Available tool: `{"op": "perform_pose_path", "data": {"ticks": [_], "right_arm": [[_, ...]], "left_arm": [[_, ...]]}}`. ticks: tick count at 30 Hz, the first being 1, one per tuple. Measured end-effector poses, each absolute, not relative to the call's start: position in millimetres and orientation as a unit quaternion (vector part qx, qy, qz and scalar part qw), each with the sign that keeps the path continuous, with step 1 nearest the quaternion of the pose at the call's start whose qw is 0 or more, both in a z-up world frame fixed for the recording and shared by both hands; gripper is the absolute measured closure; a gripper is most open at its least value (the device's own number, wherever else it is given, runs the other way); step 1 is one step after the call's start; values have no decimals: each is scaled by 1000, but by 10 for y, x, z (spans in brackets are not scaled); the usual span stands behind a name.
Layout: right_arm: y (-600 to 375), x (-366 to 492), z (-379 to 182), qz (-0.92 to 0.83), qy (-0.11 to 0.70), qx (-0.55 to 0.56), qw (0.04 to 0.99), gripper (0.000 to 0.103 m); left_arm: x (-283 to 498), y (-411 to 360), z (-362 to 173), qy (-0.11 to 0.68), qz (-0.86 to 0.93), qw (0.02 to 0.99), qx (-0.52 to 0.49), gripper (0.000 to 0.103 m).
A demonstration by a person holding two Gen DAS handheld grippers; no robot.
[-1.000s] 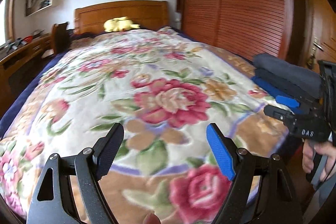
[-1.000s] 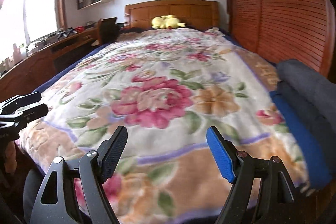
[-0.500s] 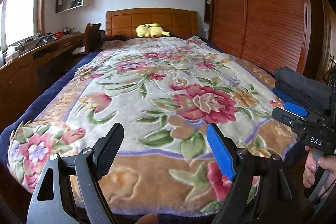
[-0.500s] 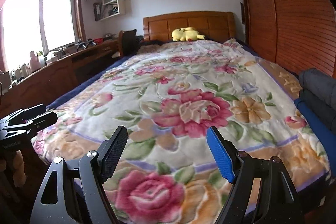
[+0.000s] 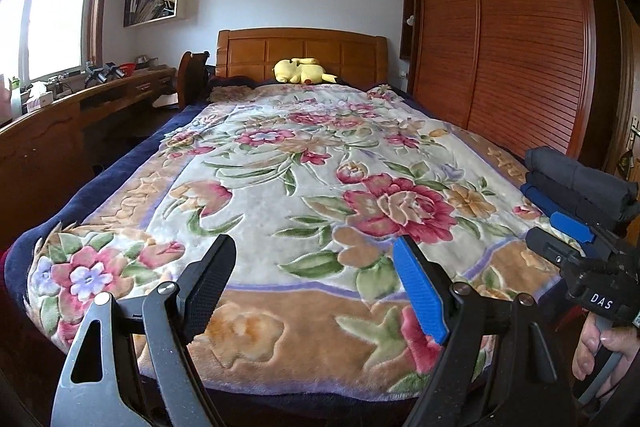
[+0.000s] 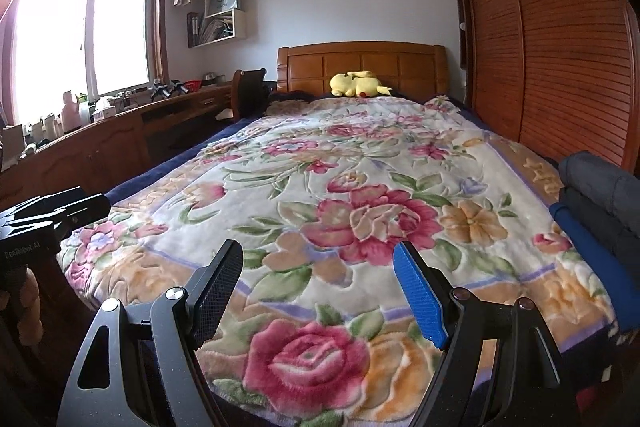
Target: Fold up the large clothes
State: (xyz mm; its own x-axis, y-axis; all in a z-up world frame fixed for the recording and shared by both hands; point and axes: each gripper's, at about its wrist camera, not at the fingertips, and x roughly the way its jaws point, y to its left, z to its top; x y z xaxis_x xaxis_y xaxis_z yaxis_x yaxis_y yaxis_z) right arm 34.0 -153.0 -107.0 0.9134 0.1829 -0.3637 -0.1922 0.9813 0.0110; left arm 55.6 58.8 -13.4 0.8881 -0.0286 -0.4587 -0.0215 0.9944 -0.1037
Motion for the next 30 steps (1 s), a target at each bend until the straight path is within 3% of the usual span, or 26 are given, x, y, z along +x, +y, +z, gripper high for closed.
{"op": "perform_pose_path", "data": {"ticks": [30], "right_arm": [[-1597,376,-1048,94,176,-3,980,24]], "left_arm": [[497,543,-57,225,0,973,-50,21]]}}
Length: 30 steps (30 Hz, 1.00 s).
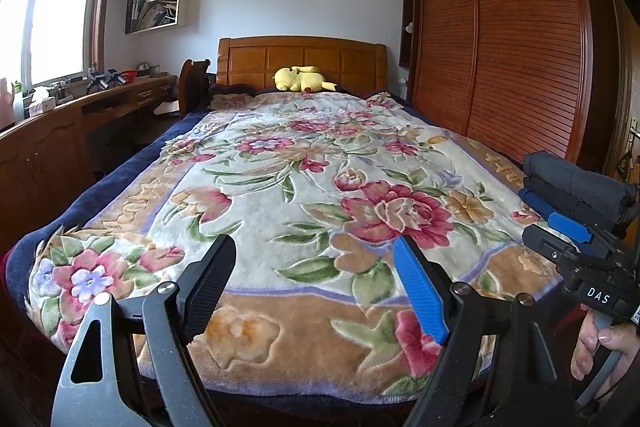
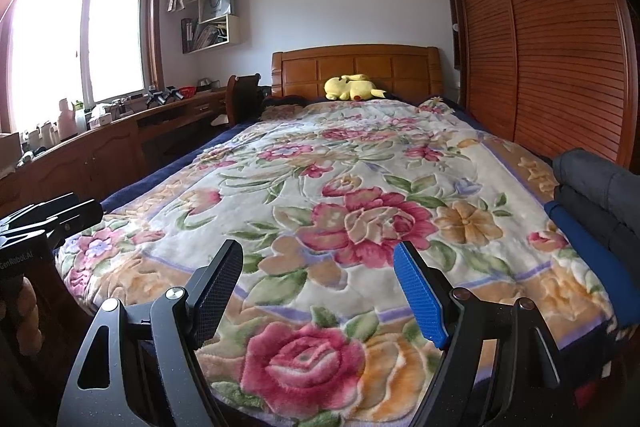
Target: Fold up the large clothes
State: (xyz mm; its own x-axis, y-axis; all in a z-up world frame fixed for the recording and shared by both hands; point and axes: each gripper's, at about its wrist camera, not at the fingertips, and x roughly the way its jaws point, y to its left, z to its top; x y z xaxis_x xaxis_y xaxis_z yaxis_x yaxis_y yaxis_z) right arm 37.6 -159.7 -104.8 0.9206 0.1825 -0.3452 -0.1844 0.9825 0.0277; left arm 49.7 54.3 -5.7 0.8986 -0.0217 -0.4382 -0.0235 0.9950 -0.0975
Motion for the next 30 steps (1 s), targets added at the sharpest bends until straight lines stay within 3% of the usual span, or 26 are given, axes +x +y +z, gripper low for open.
{"op": "perform_pose_path", "data": {"ticks": [30], "right_arm": [[-1594,405,-1047,94,174,3,980,24]], "left_arm": [[480,507,-72,224,1,973,-49,21]]}}
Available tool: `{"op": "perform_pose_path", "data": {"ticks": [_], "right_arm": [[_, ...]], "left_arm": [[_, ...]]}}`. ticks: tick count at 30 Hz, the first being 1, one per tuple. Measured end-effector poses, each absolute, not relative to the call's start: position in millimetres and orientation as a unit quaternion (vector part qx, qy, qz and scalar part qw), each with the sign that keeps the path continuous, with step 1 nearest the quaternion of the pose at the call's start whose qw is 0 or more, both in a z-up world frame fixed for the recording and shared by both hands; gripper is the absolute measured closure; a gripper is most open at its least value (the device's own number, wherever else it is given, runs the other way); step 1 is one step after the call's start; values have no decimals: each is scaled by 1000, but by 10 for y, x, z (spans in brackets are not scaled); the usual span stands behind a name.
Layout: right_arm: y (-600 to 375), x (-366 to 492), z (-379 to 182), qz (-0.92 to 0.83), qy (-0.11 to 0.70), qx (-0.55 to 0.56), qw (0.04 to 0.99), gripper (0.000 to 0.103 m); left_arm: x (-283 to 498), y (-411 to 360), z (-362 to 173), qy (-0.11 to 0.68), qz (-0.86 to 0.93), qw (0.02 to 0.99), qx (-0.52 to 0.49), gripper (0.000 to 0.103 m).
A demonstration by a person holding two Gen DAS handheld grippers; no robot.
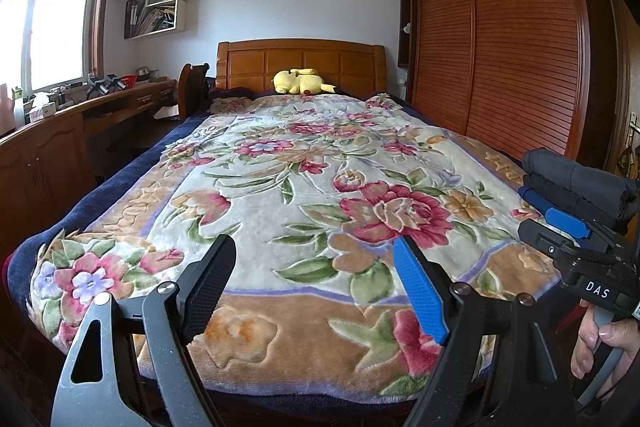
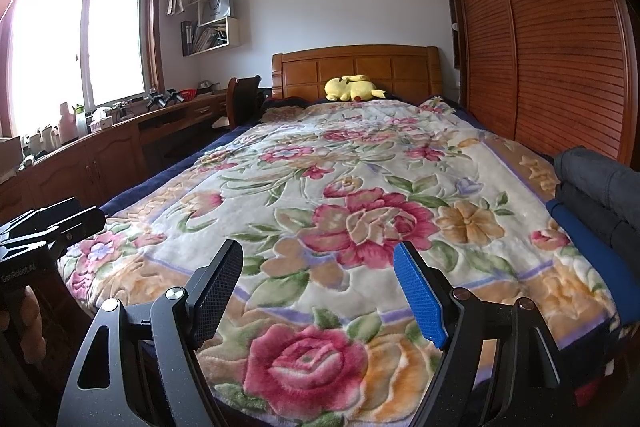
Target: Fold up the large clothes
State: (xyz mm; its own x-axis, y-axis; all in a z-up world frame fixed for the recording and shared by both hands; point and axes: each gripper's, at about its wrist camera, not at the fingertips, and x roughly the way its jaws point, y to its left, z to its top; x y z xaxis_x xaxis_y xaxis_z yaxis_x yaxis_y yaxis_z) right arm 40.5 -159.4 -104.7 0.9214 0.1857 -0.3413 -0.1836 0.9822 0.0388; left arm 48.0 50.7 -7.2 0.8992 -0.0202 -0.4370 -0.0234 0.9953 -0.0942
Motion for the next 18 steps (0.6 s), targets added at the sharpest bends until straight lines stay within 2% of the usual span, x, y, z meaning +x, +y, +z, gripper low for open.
{"op": "perform_pose_path", "data": {"ticks": [18], "right_arm": [[-1584,399,-1061,94,173,8,980,24]], "left_arm": [[465,485,-82,224,1,973,-48,21]]}}
